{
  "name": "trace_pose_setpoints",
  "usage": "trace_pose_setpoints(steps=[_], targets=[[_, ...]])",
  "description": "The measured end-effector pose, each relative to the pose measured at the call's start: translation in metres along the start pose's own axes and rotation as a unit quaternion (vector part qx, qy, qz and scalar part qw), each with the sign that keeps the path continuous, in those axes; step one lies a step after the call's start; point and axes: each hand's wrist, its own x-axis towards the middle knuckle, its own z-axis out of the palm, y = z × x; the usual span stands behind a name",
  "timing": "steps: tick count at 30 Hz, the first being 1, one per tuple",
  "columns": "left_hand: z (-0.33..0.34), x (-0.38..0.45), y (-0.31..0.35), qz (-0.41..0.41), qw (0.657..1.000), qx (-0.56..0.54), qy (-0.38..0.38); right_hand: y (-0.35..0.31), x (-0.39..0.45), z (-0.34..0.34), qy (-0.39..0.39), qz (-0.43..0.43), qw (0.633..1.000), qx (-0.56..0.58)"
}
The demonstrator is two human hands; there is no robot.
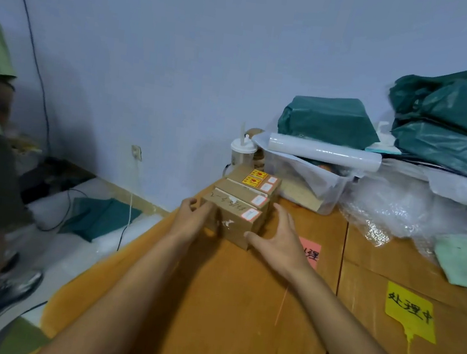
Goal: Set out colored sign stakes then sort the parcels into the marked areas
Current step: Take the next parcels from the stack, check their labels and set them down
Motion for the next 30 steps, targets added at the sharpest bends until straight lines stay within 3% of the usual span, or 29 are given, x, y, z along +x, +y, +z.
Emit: trace_pose_setpoints(steps=[7, 11, 17, 24, 30], targets=[[0.03, 0.02, -0.018, -0.008, 0.998, -0.042, 0.04, 0.001, 0.029, 0.013, -0.014, -0.011, 0.999, 0.03], [0.034, 0.023, -0.02, -0.002, 0.997, -0.065, 0.048, -0.003, 0.042, 0.019, 0.028, 0.011, 0.999, 0.041], [0.036, 0.023, -0.028, 0.009, 0.996, -0.064, 0.063, -0.014, 0.061, 0.019, 0.03, -0.02, 0.999, -0.039], [0.041, 0.012, -0.029, 0.021, 0.995, -0.047, 0.081, -0.02, 0.073, 0.01, -0.004, 0.009, 0.997, -0.079], [0.04, -0.002, -0.034, 0.051, 0.993, -0.054, 0.087, -0.018, 0.057, 0.004, -0.033, 0.053, 0.997, 0.052]])
